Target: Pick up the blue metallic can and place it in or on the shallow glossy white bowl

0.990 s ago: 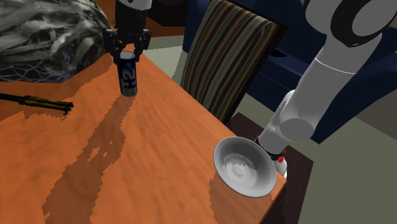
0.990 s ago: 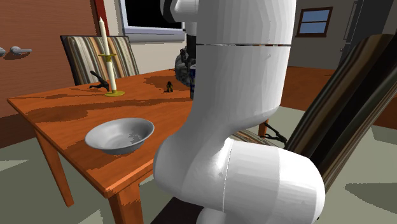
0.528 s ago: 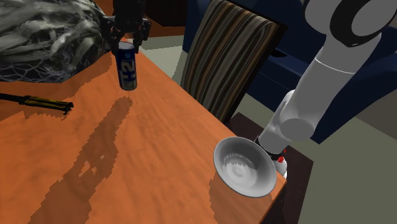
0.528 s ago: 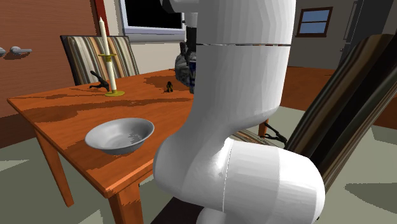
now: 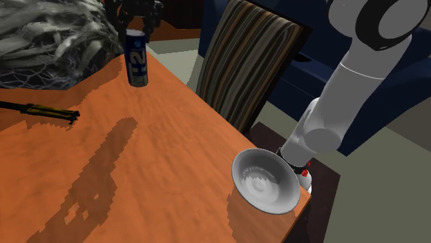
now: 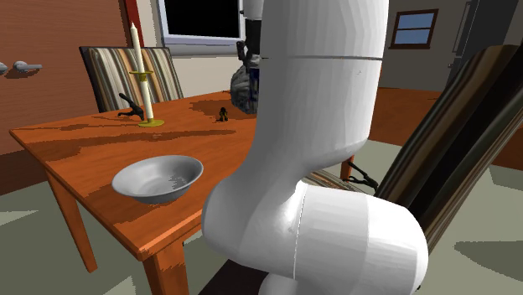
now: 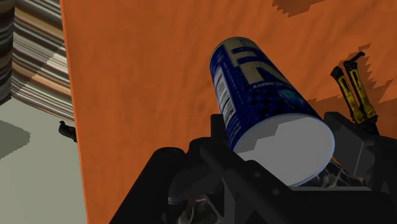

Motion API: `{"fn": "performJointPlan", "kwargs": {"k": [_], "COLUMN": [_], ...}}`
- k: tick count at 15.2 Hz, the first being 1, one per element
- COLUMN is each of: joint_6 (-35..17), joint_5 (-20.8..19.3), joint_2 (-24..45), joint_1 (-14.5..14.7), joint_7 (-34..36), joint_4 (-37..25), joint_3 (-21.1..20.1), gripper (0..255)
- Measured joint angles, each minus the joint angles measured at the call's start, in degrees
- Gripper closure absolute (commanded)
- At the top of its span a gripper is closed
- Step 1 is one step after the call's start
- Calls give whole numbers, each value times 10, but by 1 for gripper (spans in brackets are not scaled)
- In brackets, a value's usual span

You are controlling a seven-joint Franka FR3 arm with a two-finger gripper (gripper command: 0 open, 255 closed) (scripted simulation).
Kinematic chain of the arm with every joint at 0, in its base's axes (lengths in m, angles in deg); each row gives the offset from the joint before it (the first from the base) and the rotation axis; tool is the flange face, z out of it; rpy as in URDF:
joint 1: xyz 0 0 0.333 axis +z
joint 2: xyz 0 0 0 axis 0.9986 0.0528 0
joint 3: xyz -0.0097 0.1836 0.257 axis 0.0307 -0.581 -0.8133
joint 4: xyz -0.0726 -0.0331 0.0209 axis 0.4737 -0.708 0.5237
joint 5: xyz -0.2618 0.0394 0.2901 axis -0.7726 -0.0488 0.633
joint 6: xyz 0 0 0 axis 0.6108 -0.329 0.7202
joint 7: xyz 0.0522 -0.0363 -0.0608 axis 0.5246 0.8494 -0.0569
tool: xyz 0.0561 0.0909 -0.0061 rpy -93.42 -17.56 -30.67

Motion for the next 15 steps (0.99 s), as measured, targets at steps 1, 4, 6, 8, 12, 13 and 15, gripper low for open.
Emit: {"fn": "performJointPlan", "kwargs": {"k": [1, 4, 6, 8, 12, 13, 15], "joint_6": [9, 33, 50, 67, 70, 67, 68], "joint_5": [0, -3, -5, -9, 15, 25, 44], "joint_2": [0, 6, 11, 19, -42, -66, -112], "joint_1": [0, 2, 3, 6, 6, 6, 7], "joint_7": [0, 2, 4, 6, 13, 12, 11], "joint_4": [-9, -38, -60, -84, -31, -7, 34], "joint_3": [0, -1, -2, -3, -7, -7, -5], "gripper": [255, 255, 255, 255, 255, 255, 255]}}
